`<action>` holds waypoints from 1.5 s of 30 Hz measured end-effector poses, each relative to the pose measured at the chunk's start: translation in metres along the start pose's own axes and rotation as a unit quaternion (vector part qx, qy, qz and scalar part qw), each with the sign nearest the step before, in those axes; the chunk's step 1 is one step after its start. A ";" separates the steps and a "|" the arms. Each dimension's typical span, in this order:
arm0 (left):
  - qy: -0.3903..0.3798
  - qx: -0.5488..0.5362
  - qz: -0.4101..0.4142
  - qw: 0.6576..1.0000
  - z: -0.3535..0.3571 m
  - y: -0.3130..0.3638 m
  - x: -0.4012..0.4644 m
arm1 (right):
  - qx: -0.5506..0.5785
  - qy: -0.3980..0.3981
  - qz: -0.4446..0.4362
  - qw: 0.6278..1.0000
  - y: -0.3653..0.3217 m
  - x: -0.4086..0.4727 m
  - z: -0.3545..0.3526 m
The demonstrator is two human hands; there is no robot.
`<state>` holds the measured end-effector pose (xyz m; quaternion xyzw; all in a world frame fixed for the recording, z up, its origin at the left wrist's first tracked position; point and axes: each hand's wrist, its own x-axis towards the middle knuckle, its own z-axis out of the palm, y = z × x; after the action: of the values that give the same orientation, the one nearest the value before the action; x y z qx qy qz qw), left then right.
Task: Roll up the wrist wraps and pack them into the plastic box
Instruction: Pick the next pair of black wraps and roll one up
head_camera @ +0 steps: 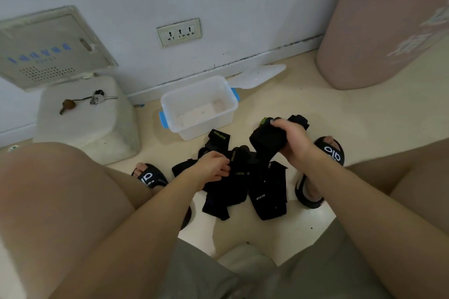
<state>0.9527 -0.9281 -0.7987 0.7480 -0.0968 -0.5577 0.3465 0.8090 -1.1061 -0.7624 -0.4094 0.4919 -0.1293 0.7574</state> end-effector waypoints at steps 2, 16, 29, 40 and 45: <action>0.012 0.027 -0.009 1.000 0.000 -0.007 0.003 | 0.075 0.015 -0.005 0.997 -0.009 -0.002 -0.004; 0.055 0.158 -0.027 0.985 -0.013 -0.048 0.039 | -0.575 0.030 0.121 0.809 0.071 0.016 -0.054; 0.041 0.139 -0.079 0.986 -0.036 -0.053 0.106 | -0.592 -0.061 0.052 0.802 0.101 0.090 0.005; 0.017 0.159 -0.071 0.985 -0.039 -0.067 0.163 | -0.396 -0.025 0.182 0.900 0.155 0.164 0.071; 0.082 -0.165 -0.162 0.969 -0.051 -0.048 0.141 | -0.391 0.034 0.188 0.900 0.161 0.164 0.051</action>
<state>1.0381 -0.9463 -0.9302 0.7296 0.1481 -0.5511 0.3768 0.8981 -1.0777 -0.9791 -0.5681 0.5963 0.2046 0.5290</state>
